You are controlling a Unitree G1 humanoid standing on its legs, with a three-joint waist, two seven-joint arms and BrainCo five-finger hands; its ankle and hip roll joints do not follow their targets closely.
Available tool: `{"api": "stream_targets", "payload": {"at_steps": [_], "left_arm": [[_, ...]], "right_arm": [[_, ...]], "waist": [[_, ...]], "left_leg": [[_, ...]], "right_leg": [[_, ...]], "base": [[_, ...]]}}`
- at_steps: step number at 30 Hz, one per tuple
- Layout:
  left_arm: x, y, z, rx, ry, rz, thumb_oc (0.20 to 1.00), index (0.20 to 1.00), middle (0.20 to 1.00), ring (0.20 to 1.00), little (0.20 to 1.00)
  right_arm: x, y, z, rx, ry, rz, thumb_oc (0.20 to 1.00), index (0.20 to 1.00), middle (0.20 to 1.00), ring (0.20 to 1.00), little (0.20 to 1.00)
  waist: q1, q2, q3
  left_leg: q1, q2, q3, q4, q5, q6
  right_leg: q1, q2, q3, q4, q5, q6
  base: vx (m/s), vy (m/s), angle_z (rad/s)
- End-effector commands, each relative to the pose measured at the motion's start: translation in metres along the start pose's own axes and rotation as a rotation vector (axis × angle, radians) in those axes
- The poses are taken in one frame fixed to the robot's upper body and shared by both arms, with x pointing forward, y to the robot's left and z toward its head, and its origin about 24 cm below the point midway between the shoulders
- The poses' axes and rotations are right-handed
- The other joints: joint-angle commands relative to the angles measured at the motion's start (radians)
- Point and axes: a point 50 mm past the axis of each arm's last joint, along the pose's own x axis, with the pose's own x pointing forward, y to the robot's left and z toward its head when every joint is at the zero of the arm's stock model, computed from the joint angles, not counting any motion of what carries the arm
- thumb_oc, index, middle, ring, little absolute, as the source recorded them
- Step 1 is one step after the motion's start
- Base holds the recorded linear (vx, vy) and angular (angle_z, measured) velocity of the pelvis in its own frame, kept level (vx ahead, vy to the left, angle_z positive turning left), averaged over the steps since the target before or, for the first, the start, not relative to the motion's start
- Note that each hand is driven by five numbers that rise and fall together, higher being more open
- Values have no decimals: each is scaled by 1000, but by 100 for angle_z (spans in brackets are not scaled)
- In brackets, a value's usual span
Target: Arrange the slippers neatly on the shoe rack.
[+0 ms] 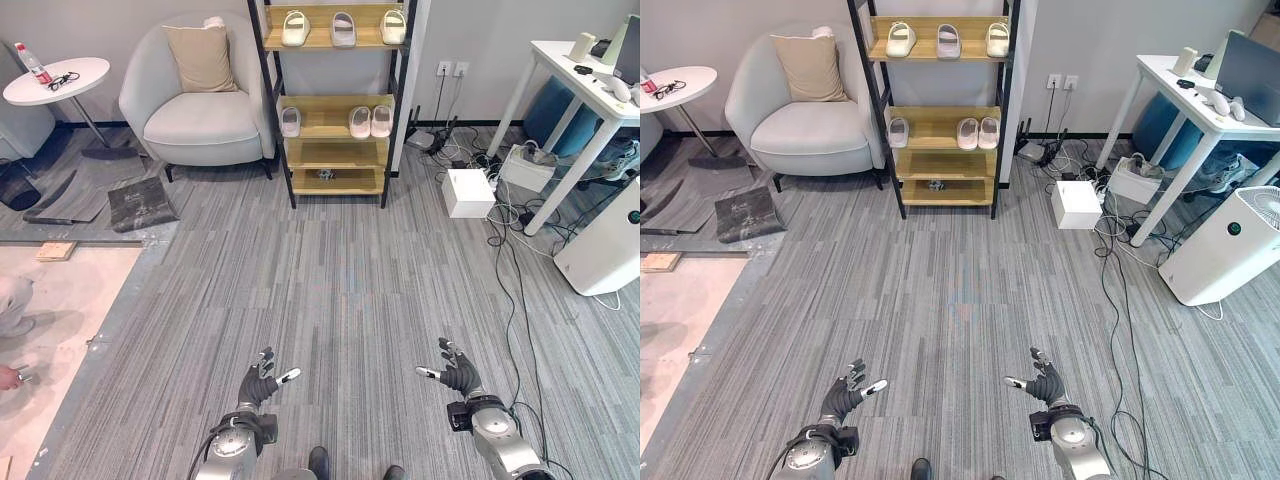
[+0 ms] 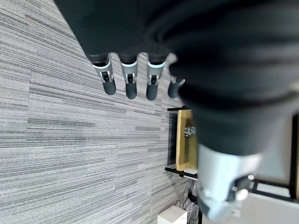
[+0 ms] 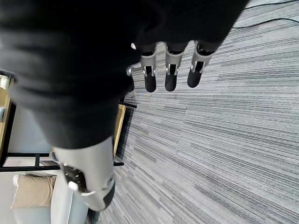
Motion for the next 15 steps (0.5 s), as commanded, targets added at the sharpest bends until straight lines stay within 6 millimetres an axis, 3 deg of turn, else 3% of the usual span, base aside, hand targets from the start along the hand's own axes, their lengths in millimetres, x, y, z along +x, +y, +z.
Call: {"api": "stream_targets", "payload": {"at_steps": [1, 15], "left_arm": [[7, -4, 10, 63, -45, -15, 1000, 1000, 1000, 1000, 1000], [5, -6, 7, -7, -32, -7, 1000, 1000, 1000, 1000, 1000]], "right_arm": [[3, 0, 11, 65, -57, 8, 1000, 1000, 1000, 1000, 1000], [0, 1, 9, 60, -52, -1, 1000, 1000, 1000, 1000, 1000]], "waist": [[10, -25, -17], [-3, -18, -14]], "left_leg": [[9, 41, 14, -1, -31, -62], [8, 39, 22, -9, -28, -61]], "right_leg": [[-1, -79, 7, -5, -36, 102], [-14, -83, 24, -5, -25, 105]], "base": [[0, 0, 0], [0, 0, 0]]}}
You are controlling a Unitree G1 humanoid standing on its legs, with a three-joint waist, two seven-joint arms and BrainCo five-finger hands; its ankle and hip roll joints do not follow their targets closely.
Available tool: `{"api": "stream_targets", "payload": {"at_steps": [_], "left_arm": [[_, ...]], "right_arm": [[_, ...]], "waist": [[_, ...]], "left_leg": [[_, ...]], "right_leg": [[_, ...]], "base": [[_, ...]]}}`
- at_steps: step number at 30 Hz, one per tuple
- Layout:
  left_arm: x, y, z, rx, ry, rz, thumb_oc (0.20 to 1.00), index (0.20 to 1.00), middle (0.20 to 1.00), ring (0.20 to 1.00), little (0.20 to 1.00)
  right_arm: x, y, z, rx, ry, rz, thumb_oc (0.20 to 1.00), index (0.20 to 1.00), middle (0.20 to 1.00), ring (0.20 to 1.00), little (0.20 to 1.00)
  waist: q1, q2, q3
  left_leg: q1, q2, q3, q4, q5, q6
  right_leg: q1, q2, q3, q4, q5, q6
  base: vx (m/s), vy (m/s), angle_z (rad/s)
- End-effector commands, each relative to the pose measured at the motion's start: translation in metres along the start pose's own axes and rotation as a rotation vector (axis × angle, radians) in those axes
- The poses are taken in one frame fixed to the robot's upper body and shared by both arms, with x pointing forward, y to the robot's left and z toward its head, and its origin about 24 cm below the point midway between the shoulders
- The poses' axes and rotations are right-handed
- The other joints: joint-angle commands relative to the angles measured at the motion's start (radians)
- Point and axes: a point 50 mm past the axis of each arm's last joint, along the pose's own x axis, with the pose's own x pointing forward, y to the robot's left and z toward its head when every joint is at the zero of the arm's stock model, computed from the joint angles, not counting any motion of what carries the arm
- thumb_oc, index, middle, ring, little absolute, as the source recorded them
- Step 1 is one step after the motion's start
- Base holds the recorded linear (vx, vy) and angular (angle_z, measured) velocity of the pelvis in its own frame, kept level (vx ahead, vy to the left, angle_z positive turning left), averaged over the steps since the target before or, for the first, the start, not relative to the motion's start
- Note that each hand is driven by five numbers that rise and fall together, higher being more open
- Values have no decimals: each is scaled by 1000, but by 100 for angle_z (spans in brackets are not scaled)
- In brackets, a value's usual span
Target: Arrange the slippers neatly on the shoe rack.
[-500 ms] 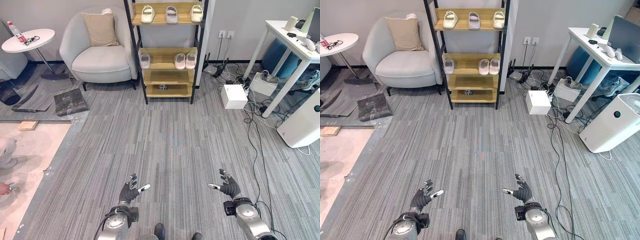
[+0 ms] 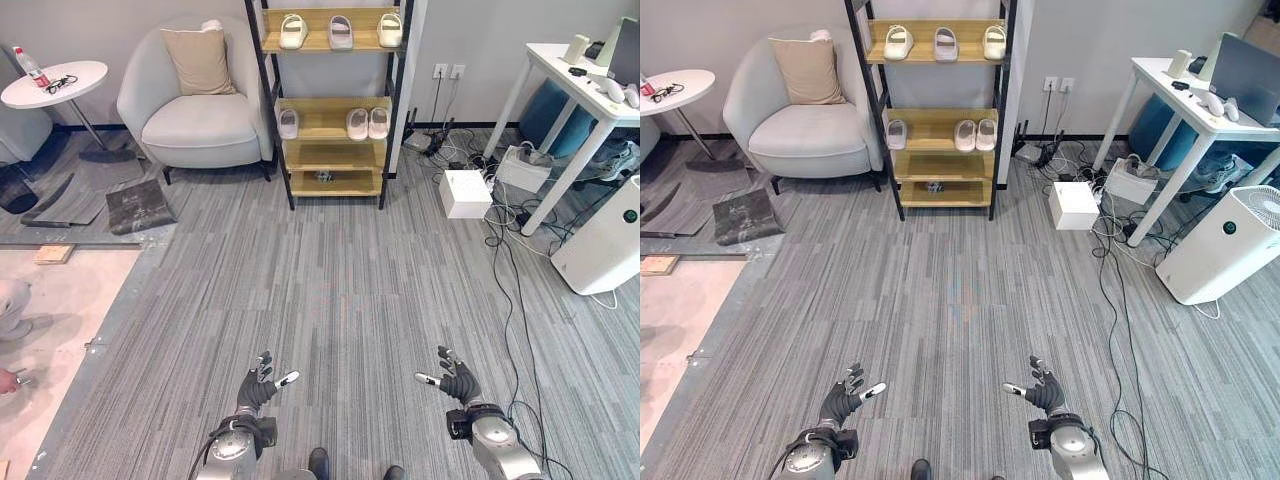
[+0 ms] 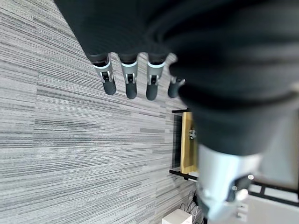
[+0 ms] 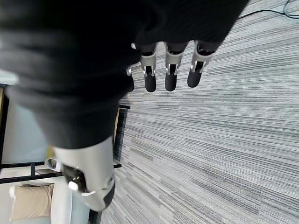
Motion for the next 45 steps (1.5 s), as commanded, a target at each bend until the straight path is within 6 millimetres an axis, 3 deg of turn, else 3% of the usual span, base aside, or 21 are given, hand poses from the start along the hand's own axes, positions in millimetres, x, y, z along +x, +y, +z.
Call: {"api": "stream_targets", "payload": {"at_steps": [1, 26, 37, 40, 43, 44, 45], "left_arm": [[6, -8, 13, 6, -59, -27, 1000, 1000, 1000, 1000, 1000], [3, -3, 5, -38, -23, -6, 1000, 1000, 1000, 1000, 1000], [0, 3, 1, -41, -14, 9, 1000, 1000, 1000, 1000, 1000], [1, 5, 4, -45, -25, 20, 1000, 1000, 1000, 1000, 1000], [3, 6, 12, -27, -53, 18, 1000, 1000, 1000, 1000, 1000], [3, 6, 13, -22, -57, 14, 1000, 1000, 1000, 1000, 1000], [4, 6, 13, -22, -58, 14, 1000, 1000, 1000, 1000, 1000]], "right_arm": [[6, -1, 20, -9, -91, 3, 1000, 1000, 1000, 1000, 1000], [9, 6, 24, 10, -91, 24, 1000, 1000, 1000, 1000, 1000], [9, 6, 23, 15, -80, 18, 1000, 1000, 1000, 1000, 1000], [10, 5, 27, 15, -97, 11, 1000, 1000, 1000, 1000, 1000], [13, 3, 33, 18, -117, -3, 1000, 1000, 1000, 1000, 1000], [13, 3, 34, 19, -119, -3, 1000, 1000, 1000, 1000, 1000], [13, 3, 34, 19, -119, -3, 1000, 1000, 1000, 1000, 1000]], "waist": [[9, -21, -14], [12, -19, -12], [27, -35, 2], [32, -42, 6], [25, -40, 31], [22, -38, 41], [24, -40, 41]], "left_leg": [[15, 39, 16, -9, -28, -60], [34, 22, 6, -5, -47, -49], [24, 10, -5, -5, -57, -36], [23, 1, -12, 7, -68, -24], [25, -7, -22, 23, -81, -1], [34, -11, -21, 25, -88, 10], [33, -13, -19, 26, -88, 11]], "right_leg": [[-4, -83, 17, -5, -25, 107], [22, -96, 7, -5, -28, 113], [18, -105, 8, -5, -18, 122], [3, -118, 13, 52, -28, 129], [-59, -147, 35, 214, -48, 147], [-87, -168, 41, 286, -30, 158], [-91, -171, 43, 292, -33, 159]], "base": [[0, 0, 0], [1, 0, 0], [16, 29, 0], [14, 69, 1], [-20, 133, 2], [-9, 113, 2], [59, 195, 0]]}}
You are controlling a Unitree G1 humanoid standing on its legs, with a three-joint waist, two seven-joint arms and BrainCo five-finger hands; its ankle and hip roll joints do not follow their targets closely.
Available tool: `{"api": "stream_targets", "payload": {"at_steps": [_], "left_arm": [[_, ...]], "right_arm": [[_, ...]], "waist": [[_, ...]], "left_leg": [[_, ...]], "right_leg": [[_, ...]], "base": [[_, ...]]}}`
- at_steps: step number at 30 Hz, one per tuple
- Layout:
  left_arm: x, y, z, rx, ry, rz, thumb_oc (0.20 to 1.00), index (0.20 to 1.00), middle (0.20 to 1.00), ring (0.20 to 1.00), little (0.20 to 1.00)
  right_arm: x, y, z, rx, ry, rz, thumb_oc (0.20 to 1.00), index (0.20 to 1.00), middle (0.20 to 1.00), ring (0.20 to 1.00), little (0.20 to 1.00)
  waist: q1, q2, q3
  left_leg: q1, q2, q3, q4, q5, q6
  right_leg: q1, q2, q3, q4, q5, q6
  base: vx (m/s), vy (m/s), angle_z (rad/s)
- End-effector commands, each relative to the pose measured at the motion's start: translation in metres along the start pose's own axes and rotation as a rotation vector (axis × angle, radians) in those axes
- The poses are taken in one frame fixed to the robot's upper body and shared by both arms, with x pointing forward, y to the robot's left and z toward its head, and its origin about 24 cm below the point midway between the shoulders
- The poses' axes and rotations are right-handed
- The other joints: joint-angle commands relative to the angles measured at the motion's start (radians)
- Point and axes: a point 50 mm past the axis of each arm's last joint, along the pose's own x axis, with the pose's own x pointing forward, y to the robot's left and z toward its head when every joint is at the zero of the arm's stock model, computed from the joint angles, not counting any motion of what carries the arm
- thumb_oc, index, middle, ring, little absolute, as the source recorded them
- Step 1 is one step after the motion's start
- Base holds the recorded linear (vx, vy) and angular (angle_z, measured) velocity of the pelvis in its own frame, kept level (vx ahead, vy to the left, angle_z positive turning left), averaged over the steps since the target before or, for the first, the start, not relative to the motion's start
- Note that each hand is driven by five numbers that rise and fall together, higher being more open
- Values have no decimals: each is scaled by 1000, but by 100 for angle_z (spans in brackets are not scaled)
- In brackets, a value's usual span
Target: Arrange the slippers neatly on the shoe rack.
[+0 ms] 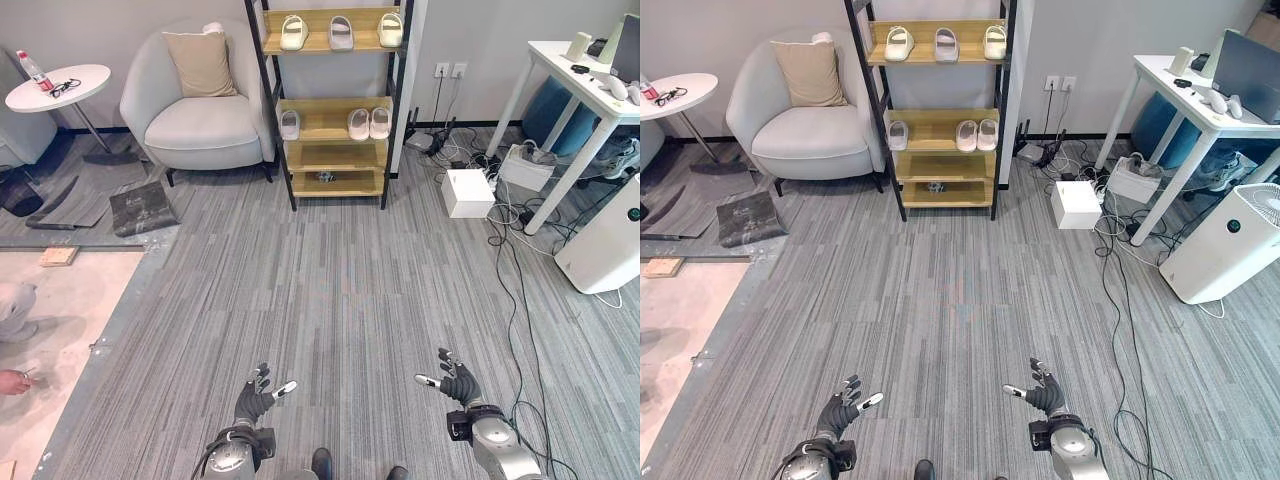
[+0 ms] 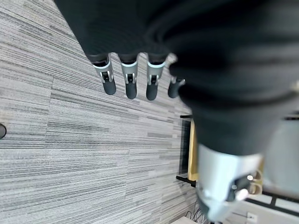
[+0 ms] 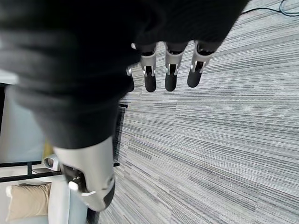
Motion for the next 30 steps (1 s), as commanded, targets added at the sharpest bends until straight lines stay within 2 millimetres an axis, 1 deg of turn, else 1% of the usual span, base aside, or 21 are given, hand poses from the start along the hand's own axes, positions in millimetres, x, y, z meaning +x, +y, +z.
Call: {"api": "stream_targets", "payload": {"at_steps": [1, 2, 3, 4, 5, 6, 7, 8, 11, 14, 16, 18, 20, 21, 22, 23, 25, 26, 27, 29, 30], "left_arm": [[7, 3, 22, 8, -98, -5, 1000, 1000, 1000, 1000, 1000], [6, 3, 22, 5, -96, -4, 1000, 1000, 1000, 1000, 1000], [6, 3, 22, 4, -96, -4, 1000, 1000, 1000, 1000, 1000], [5, 5, 19, 1, -84, 3, 1000, 1000, 1000, 1000, 1000], [4, 8, 17, -1, -78, 6, 1000, 1000, 1000, 1000, 1000], [4, 8, 17, -1, -78, 6, 1000, 1000, 1000, 1000, 1000], [4, 9, 17, 13, -75, 2, 1000, 1000, 1000, 1000, 1000], [5, 9, 18, 69, -77, -11, 1000, 1000, 1000, 1000, 1000], [8, 10, 23, 117, -88, -20, 1000, 1000, 1000, 1000, 1000], [12, 11, 32, 110, -117, -14, 1000, 1000, 1000, 1000, 1000], [13, 9, 29, 101, -107, -9, 1000, 1000, 1000, 1000, 1000], [12, 8, 28, 92, -100, -9, 1000, 1000, 1000, 1000, 1000], [12, 8, 26, 79, -95, -6, 1000, 1000, 1000, 1000, 1000], [12, 8, 27, 73, -97, -7, 1000, 1000, 1000, 1000, 1000], [13, 6, 29, 68, -102, -16, 1000, 1000, 1000, 1000, 1000], [13, 6, 29, 68, -102, -16, 1000, 1000, 1000, 1000, 1000], [14, 4, 34, 65, -118, -30, 1000, 1000, 1000, 1000, 1000], [15, 2, 39, 65, -135, -43, 1000, 1000, 1000, 1000, 1000], [17, 2, 44, 71, -148, -47, 1000, 1000, 1000, 1000, 1000], [18, 1, 46, 70, -155, -53, 1000, 1000, 1000, 1000, 1000], [18, 1, 49, 67, -167, -50, 1000, 1000, 1000, 1000, 1000]], "right_arm": [[12, 3, 32, 20, -120, -5, 1000, 1000, 1000, 1000, 1000], [12, 3, 33, 19, -123, -4, 1000, 1000, 1000, 1000, 1000], [12, 3, 33, 19, -123, -4, 1000, 1000, 1000, 1000, 1000], [11, 2, 29, 32, -110, -11, 1000, 1000, 1000, 1000, 1000], [9, 0, 27, 39, -101, -9, 1000, 1000, 1000, 1000, 1000], [9, 0, 27, 39, -101, -9, 1000, 1000, 1000, 1000, 1000], [9, -1, 27, 36, -102, -6, 1000, 1000, 1000, 1000, 1000], [8, -3, 26, 29, -102, -7, 1000, 1000, 1000, 1000, 1000], [7, -5, 27, 27, -111, -12, 1000, 1000, 1000, 1000, 1000], [6, -8, 26, 35, -109, -29, 1000, 1000, 1000, 1000, 1000], [3, -10, 18, 44, -84, -34, 1000, 1000, 1000, 1000, 1000], [3, -13, 15, 49, -71, -44, 1000, 1000, 1000, 1000, 1000], [2, -15, 12, 69, -63, -47, 1000, 1000, 1000, 1000, 1000], [2, -16, 12, 80, -61, -47, 1000, 1000, 1000, 1000, 1000], [2, -17, 10, 83, -54, -46, 1000, 1000, 1000, 1000, 1000], [2, -17, 10, 83, -55, -45, 1000, 1000, 1000, 1000, 1000], [2, -19, 11, 89, -64, -45, 1000, 1000, 1000, 1000, 1000], [3, -20, 14, 93, -73, -47, 1000, 1000, 1000, 1000, 1000], [5, -19, 17, 95, -82, -45, 1000, 1000, 1000, 1000, 1000], [6, -19, 20, 91, -87, -43, 1000, 1000, 1000, 1000, 1000], [7, -18, 22, 92, -93, -39, 1000, 1000, 1000, 1000, 1000]], "waist": [[18, -33, 51], [13, -26, 60], [14, -27, 61], [11, -27, 69], [11, -38, 72], [10, -36, 73], [7, -40, 77], [1, -45, 81], [-23, -53, 87], [-47, -62, 81], [-63, -66, 51], [-68, -61, 39], [-71, -54, 28], [-71, -51, 24], [-61, -55, 27], [-62, -55, 26], [-45, -66, 48], [-35, -81, 68], [-18, -101, 88], [-6, -106, 99], [5, -110, 106]], "left_leg": [[68, -20, -7, 22, -95, 20], [84, -19, -10, 20, -101, 26], [85, -21, -9, 20, -101, 27], [120, -27, -13, 9, -118, 33], [143, -38, -18, -1, -131, 30], [145, -37, -19, -2, -131, 30], [149, -40, -23, -3, -136, 28], [154, -39, -32, -4, -143, 20], [170, -27, -55, -5, -160, -2], [196, -17, -68, 2, -197, -23], [228, -4, -81, 31, -235, -29], [237, 8, -92, 46, -235, -34], [230, 21, -107, 111, -217, -45], [216, 28, -111, 164, -199, -59], [168, 37, -104, 281, -133, -97], [164, 38, -106, 286, -135, -97], [75, 46, -99, 477, -51, -139], [20, 31, -110, 568, -18, -157], [-31, 29, -104, 653, 0, -152], [-60, 27, -104, 655, -16, -142], [-105, 26, -97, 609, -41, -126]], "right_leg": [[-83, -175, 59, 299, 81, 171], [-98, -180, 64, 350, 94, 173], [-99, -182, 66, 353, 92, 174], [-140, -191, 66, 390, 107, 170], [-155, -206, 35, 286, 124, 161], [-150, -204, 33, 282, 125, 161], [-150, -208, 24, 234, 141, 159], [-162, -204, 23, 138, 163, 159], [-197, -177, 56, -40, 216, 177], [-208, -162, 79, -98, 224, 183], [-185, -131, 79, -108, 209, 160], [-176, -114, 73, -102, 202, 150], [-161, -86, 66, -89, 177, 129], [-152, -70, 62, -85, 164, 117], [-115, -41, 53, -99, 130, 90], [-116, -41, 51, -100, 131, 89], [-64, -20, 46, -116, 96, 56], [-43, -27, 42, -119, 85, 45], [-17, -20, 39, -119, 58, 25], [-4, -15, 42, -122, 46, 21], [7, -13, 46, -124, 34, 24]], "base": [[83, 185, -7], [84, 182, -4], [155, 98, 3], [286, 36, 4], [289, 34, 6], [219, -40, 7], [134, -68, 11], [193, -103, 2], [255, -103, 6], [310, -73, 19], [463, -83, 50], [362, -74, 28], [390, -98, 8], [399, -151, -2], [311, -127, -6], [276, -135, -4], [197, -115, 3], [289, -162, 8], [267, -141, -3], [190, -66, -19], [187, -20, -14]]}}
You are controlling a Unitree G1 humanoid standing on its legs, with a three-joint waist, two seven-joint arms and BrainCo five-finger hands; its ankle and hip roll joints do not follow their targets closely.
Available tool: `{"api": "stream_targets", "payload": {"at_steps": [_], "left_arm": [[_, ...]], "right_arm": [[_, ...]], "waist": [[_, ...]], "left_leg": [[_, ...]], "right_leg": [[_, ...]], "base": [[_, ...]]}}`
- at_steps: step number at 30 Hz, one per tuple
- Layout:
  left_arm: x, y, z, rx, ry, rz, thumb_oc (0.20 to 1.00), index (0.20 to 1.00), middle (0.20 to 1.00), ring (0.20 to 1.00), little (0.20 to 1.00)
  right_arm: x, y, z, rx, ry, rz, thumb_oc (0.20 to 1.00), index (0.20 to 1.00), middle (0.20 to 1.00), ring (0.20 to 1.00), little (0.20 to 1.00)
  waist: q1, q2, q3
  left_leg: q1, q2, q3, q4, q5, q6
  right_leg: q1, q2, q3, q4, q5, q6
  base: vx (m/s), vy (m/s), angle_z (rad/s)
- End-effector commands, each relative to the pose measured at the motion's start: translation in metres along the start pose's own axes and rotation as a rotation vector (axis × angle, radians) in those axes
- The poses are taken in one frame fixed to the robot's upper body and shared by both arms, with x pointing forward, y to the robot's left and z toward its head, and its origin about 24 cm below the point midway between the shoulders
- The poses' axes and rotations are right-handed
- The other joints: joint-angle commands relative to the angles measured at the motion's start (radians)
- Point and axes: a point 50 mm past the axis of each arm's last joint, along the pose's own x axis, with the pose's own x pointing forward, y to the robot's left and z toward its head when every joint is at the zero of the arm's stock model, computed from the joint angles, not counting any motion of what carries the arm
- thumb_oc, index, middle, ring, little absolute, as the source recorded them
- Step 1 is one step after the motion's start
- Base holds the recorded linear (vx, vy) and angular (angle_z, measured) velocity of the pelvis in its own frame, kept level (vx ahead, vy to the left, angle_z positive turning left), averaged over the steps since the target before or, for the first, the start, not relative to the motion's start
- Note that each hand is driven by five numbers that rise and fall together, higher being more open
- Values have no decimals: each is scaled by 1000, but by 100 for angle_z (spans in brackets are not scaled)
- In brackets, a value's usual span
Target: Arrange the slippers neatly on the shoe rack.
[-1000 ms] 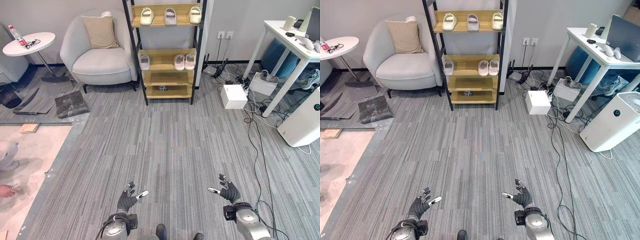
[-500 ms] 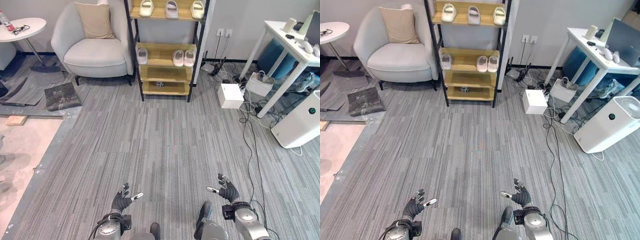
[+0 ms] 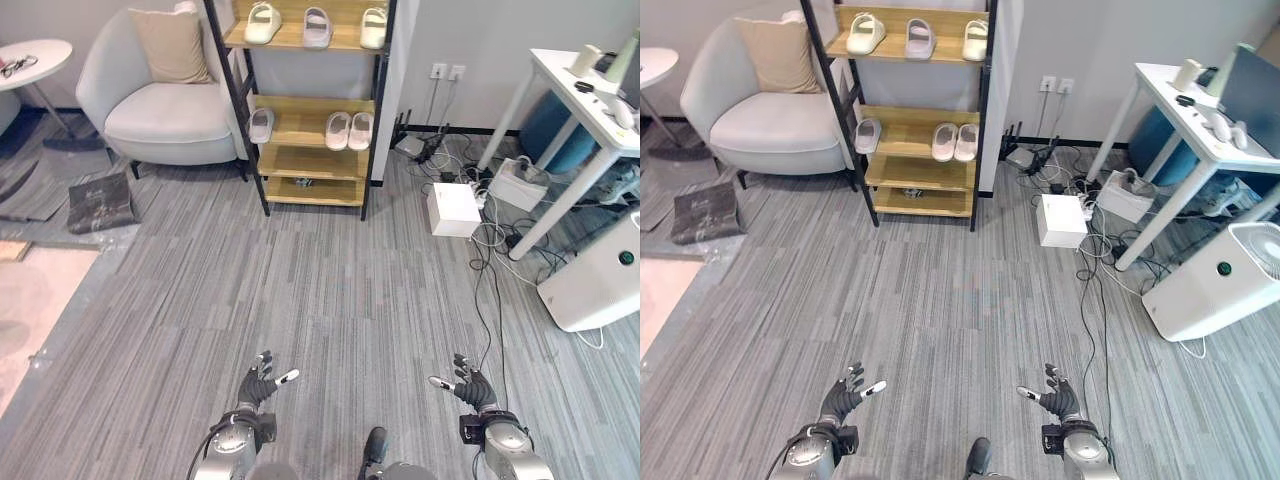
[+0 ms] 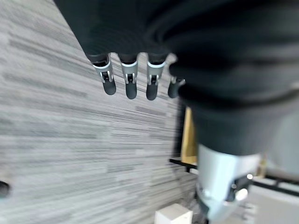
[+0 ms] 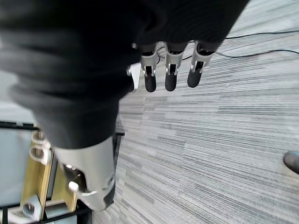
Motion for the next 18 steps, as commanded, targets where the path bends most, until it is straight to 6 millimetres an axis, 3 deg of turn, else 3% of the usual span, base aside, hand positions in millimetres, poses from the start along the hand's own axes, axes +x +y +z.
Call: {"api": "stream_targets", "payload": {"at_steps": [1, 3, 4, 5, 6, 8, 10, 13, 14, 15, 16, 18], "left_arm": [[7, 6, 36, 30, -149, -19, 1000, 1000, 1000, 1000, 1000], [7, 7, 35, 39, -144, -21, 1000, 1000, 1000, 1000, 1000], [6, 7, 34, 46, -140, -21, 1000, 1000, 1000, 1000, 1000], [6, 8, 32, 56, -131, -19, 1000, 1000, 1000, 1000, 1000], [5, 9, 31, 64, -126, -16, 1000, 1000, 1000, 1000, 1000], [5, 10, 28, 80, -115, -14, 1000, 1000, 1000, 1000, 1000], [6, 13, 29, 83, -111, -3, 1000, 1000, 1000, 1000, 1000], [2, 21, 22, 74, -93, 22, 1000, 1000, 1000, 1000, 1000], [2, 22, 21, 81, -85, 24, 1000, 1000, 1000, 1000, 1000], [2, 25, 21, 88, -84, 28, 1000, 1000, 1000, 1000, 1000], [2, 25, 21, 88, -84, 28, 1000, 1000, 1000, 1000, 1000], [2, 26, 21, 93, -84, 29, 1000, 1000, 1000, 1000, 1000]], "right_arm": [[9, 3, 32, 36, -129, 24, 1000, 1000, 1000, 1000, 1000], [10, 6, 33, 36, -131, 34, 1000, 1000, 1000, 1000, 1000], [10, 9, 33, 34, -132, 42, 1000, 1000, 1000, 1000, 1000], [10, 12, 33, 29, -133, 51, 1000, 1000, 1000, 1000, 1000], [9, 14, 32, 24, -133, 61, 1000, 1000, 1000, 1000, 1000], [10, 17, 32, 8, -133, 69, 1000, 1000, 1000, 1000, 1000], [13, 20, 37, -3, -144, 80, 1000, 1000, 1000, 1000, 1000], [13, 31, 37, 1, -138, 110, 1000, 1000, 1000, 1000, 1000], [13, 32, 38, 0, -141, 114, 1000, 1000, 1000, 1000, 1000], [12, 38, 37, 12, -140, 130, 1000, 1000, 1000, 1000, 1000], [12, 38, 37, 12, -140, 130, 1000, 1000, 1000, 1000, 1000], [13, 43, 42, 7, -153, 147, 1000, 1000, 1000, 1000, 1000]], "waist": [[26, -40, 80], [44, -51, 79], [52, -49, 73], [54, -46, 64], [59, -35, 57], [71, -22, 51], [83, -20, 52], [97, -32, 19], [102, -41, 9], [105, -54, 10], [106, -55, 10], [97, -52, 14]], "left_leg": [[62, -115, 100, -197, 38, 122], [2, -115, 123, -325, -27, 156], [-13, -112, 120, -432, -13, 164], [-22, -105, 110, -537, 33, 164], [-36, -83, 98, -643, 112, 156], [-71, -74, 109, -785, 190, 136], [-93, -77, 126, -797, 218, 128], [-59, -87, 131, -800, 233, 150], [-49, -99, 133, -793, 223, 161], [-24, -116, 145, -768, 191, 191], [-25, -117, 147, -767, 190, 192], [-2, -131, 158, -744, 151, 217]], "right_leg": [[55, -49, 0, 4, -76, 133], [75, -38, 14, -3, -102, 139], [85, -29, 23, -5, -117, 143], [90, -19, 28, -5, -129, 144], [101, 0, 30, -5, -144, 146], [126, 27, 41, -5, -170, 145], [151, 45, 61, -5, -179, 142], [181, 51, 76, 3, -201, 152], [183, 41, 80, 33, -210, 162], [166, 6, 92, 145, -200, 189], [164, 5, 93, 148, -202, 189], [91, -44, 89, 306, -135, 236]], "base": [[284, -24, -2], [313, 26, 18], [321, 82, 28], [319, 108, 17], [308, 105, 14], [328, 111, -4], [313, 125, -24], [350, 170, -29], [455, 274, -15], [333, 210, -11], [307, 242, -22], [201, 214, -19]]}}
